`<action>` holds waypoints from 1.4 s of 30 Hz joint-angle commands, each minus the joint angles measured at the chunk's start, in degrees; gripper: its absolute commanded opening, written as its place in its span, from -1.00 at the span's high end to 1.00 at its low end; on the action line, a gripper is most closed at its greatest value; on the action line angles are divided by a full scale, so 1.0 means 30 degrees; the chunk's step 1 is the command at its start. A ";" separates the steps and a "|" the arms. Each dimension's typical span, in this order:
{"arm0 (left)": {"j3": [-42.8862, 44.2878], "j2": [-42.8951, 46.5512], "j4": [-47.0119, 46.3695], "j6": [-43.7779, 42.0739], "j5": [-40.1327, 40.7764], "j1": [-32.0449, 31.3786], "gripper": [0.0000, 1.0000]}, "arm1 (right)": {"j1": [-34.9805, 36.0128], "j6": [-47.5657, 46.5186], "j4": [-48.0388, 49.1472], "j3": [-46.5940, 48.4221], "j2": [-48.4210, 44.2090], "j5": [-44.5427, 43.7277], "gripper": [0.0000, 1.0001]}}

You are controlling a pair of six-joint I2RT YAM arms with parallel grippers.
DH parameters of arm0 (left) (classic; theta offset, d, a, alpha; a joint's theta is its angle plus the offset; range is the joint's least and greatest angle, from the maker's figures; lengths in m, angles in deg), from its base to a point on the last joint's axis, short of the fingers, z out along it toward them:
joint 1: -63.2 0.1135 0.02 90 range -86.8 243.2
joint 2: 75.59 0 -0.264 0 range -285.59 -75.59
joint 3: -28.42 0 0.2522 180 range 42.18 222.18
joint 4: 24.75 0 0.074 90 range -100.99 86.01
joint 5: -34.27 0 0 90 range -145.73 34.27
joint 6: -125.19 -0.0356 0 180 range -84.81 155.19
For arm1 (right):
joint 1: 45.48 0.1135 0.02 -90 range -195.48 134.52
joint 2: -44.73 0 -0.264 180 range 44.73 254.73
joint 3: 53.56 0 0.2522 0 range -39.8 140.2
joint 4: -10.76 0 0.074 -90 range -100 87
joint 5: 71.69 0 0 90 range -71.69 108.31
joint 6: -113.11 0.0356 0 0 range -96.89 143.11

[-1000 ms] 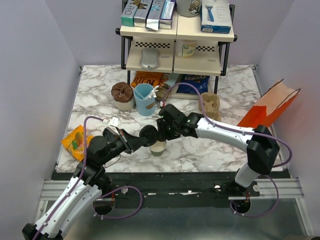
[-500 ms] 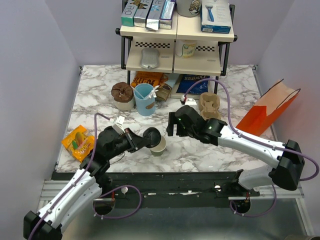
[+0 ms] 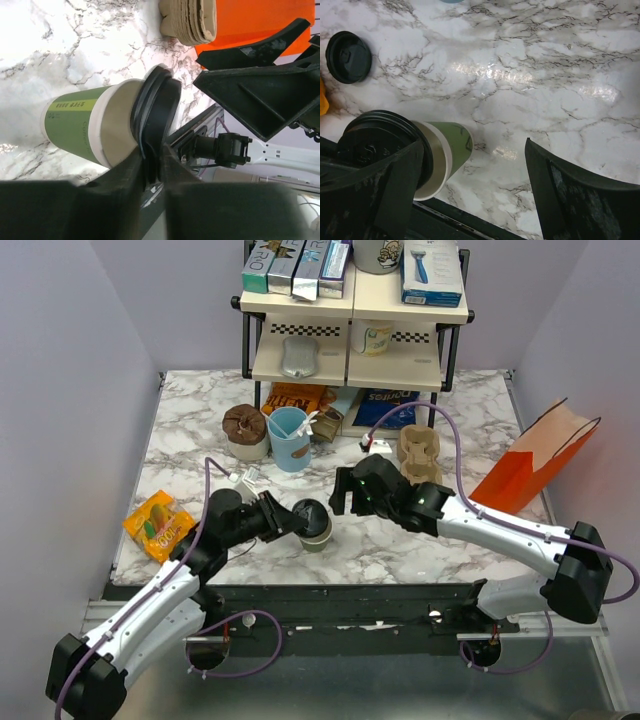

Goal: Pack the takeout coffee

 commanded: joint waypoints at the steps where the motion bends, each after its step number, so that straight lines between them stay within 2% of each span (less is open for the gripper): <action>1: 0.0758 -0.0038 0.0894 -0.0106 -0.0021 0.0044 0.24 | 0.0050 -0.0313 0.1243 -0.0509 -0.0404 0.0899 -0.82; 2: 0.0874 -0.0067 0.1040 -0.0137 -0.0049 0.0016 0.12 | 0.0050 -0.0343 0.1332 -0.0568 -0.0375 0.0989 -0.82; 6: 0.1255 -0.0184 0.1772 -0.0546 0.0155 0.0015 0.10 | 0.0079 -0.0460 0.1451 -0.0481 -0.0053 0.1370 -0.81; 13: 0.2281 -0.0887 0.4759 -0.1660 0.1179 0.0015 -0.19 | 0.0050 -0.0957 0.1743 -0.0218 0.0299 0.2658 -0.80; 19: 0.2369 -0.0068 0.5318 -0.2129 0.1854 0.0015 -0.41 | 0.0050 -0.1280 0.1831 -0.0071 0.0651 0.3566 -0.78; 27: 0.2575 -0.0476 0.4823 -0.2364 0.1270 0.0015 -0.43 | 0.0079 -0.1076 0.2475 0.0310 0.1501 0.5238 -0.77; 42: 0.3716 -0.1706 0.3531 -0.2685 0.0126 -0.0365 -0.54 | 0.0079 -0.0372 0.2388 -0.0246 0.0504 0.4769 -0.77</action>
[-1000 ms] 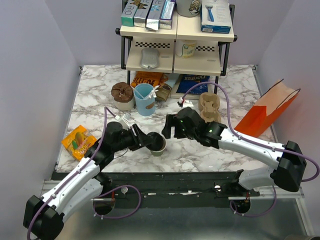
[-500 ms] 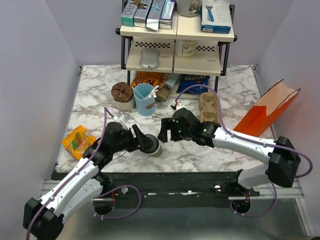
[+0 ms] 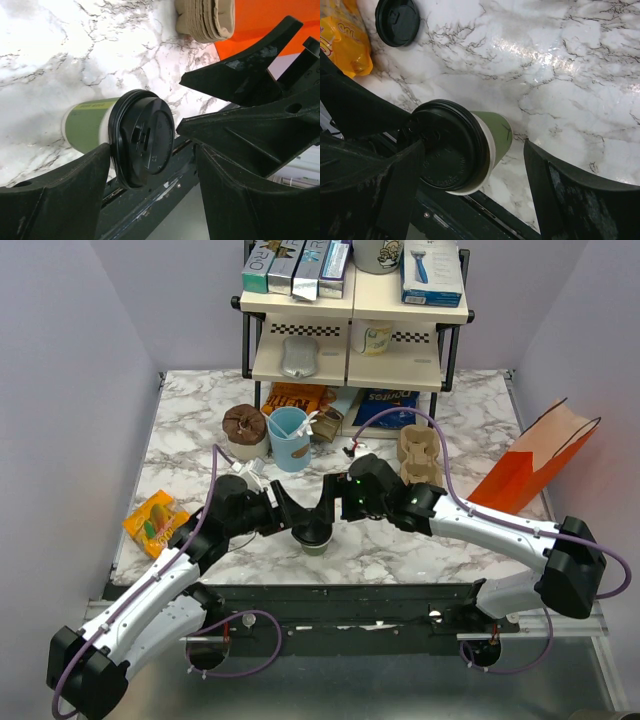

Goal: Pack the takeout coffee

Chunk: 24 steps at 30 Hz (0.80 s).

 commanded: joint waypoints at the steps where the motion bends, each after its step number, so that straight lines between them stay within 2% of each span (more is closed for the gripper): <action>1: 0.0759 -0.0476 -0.0053 -0.0558 -0.0239 -0.0285 -0.54 | 0.0079 0.0305 0.0318 -0.0013 -0.0312 0.0165 -0.77; 12: 0.2195 -0.0478 0.3462 -0.1789 0.2633 -0.0725 -0.57 | 0.0079 0.0422 -0.1056 0.0221 0.0157 0.1161 -0.69; 16: 0.1904 -0.0302 0.3378 -0.1790 0.2578 -0.0754 -0.66 | 0.0079 0.0774 -0.1819 0.0368 0.0654 0.1162 -0.66; 24: 0.1405 -0.0537 0.3346 -0.1644 0.2751 -0.0842 -0.66 | 0.0079 0.1008 -0.1937 0.0690 0.1271 0.1162 -0.64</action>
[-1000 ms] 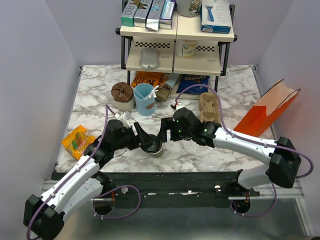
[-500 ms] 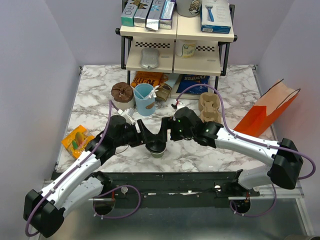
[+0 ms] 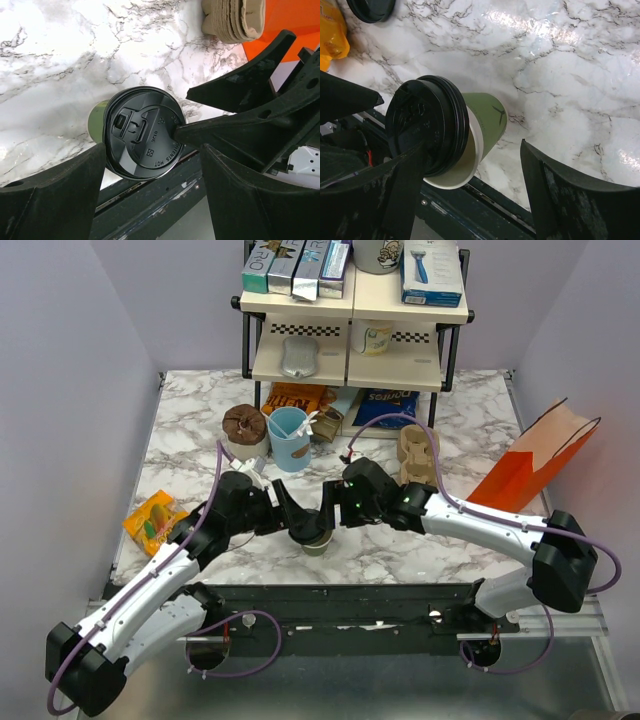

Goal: Pack the takeout coffee

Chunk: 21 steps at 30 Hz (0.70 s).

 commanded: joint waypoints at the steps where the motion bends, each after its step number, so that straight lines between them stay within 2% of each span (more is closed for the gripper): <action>1: -0.0337 0.0163 0.0607 -0.0121 0.1125 -0.0143 -0.66 | 0.0079 0.0222 -0.0829 0.0617 0.0353 0.0338 -0.61; 8: -0.1272 0.0604 0.0169 0.1050 0.1802 -0.0172 -0.66 | 0.0079 0.0485 -0.1504 0.0412 0.0090 0.0222 -0.58; 13: -0.2064 0.0428 -0.1702 0.2249 0.0518 -0.0143 -0.51 | 0.0050 0.0690 -0.1534 0.0324 0.0119 0.0192 -0.57; 17: -0.2710 0.0370 -0.3053 0.2751 -0.0364 -0.0143 -0.25 | 0.0108 0.0778 -0.1475 0.0295 0.0031 0.0104 -0.57; 21: -0.2593 0.0602 -0.2498 0.2517 0.0104 -0.0172 -0.23 | 0.0079 0.0749 -0.1446 0.0324 -0.0144 0.0104 -0.57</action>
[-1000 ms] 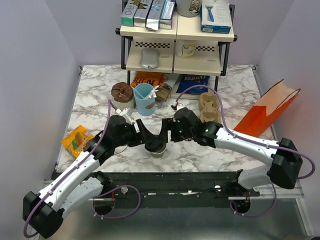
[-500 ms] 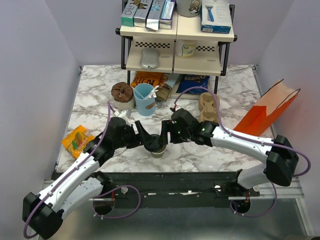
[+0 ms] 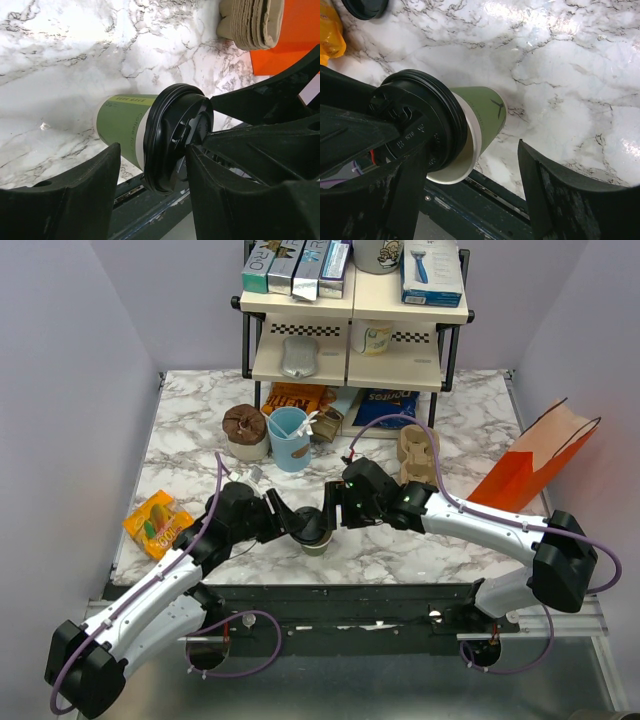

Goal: Pack the takeout coffee

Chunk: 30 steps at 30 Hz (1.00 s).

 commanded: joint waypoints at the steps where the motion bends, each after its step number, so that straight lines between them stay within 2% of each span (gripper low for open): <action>1: -0.0065 0.0297 -0.0502 0.0236 -0.0275 -0.0136 -0.24 | 0.0079 0.0079 -0.0623 0.0105 -0.0189 -0.0013 -0.57; 4: 0.0022 0.0474 -0.0121 -0.0027 -0.0041 -0.0106 -0.35 | 0.0079 0.0108 -0.0622 0.0135 -0.0160 -0.0042 -0.57; 9: 0.0374 0.0269 0.1109 -0.0320 0.1101 -0.0107 -0.33 | 0.0050 0.0079 -0.0652 0.0164 -0.0159 -0.0013 -0.57; 11: 0.0316 0.0356 0.1082 -0.0350 0.1190 -0.0136 -0.19 | 0.0108 0.0079 -0.0710 0.0164 -0.0217 -0.0013 -0.57; 12: 0.0316 0.0444 0.1052 -0.0379 0.1074 -0.0136 -0.04 | 0.0079 0.0021 -0.0739 0.0164 -0.0247 -0.0042 -0.57; 14: 0.0257 0.0532 0.0499 -0.0350 0.0753 -0.0107 0.09 | 0.0050 -0.0009 -0.0769 0.0164 -0.0247 -0.0072 -0.57; 15: 0.0141 0.0590 0.0292 -0.0321 0.0374 -0.0135 0.22 | 0.0079 0.0020 -0.0740 0.0164 -0.0247 -0.0072 -0.57; 21: -0.0387 0.0416 -0.1291 -0.0057 -0.1093 -0.0135 0.43 | 0.0079 0.0079 -0.0330 0.0047 -0.0306 0.0221 -0.57; 28: -0.0095 0.0591 -0.0766 -0.0525 -0.1270 -0.0165 0.47 | 0.0079 0.0313 -0.0241 0.0076 -0.0423 0.0221 -0.57; 29: -0.0094 0.0591 -0.0532 -0.0555 -0.1299 -0.0165 0.52 | 0.0079 0.0371 -0.0212 0.0047 -0.0481 0.0773 -0.57; 30: -0.0036 0.0591 -0.0443 -0.0584 -0.1329 -0.0165 0.66 | 0.0079 0.0459 -0.0212 0.0047 -0.0511 0.0894 -0.57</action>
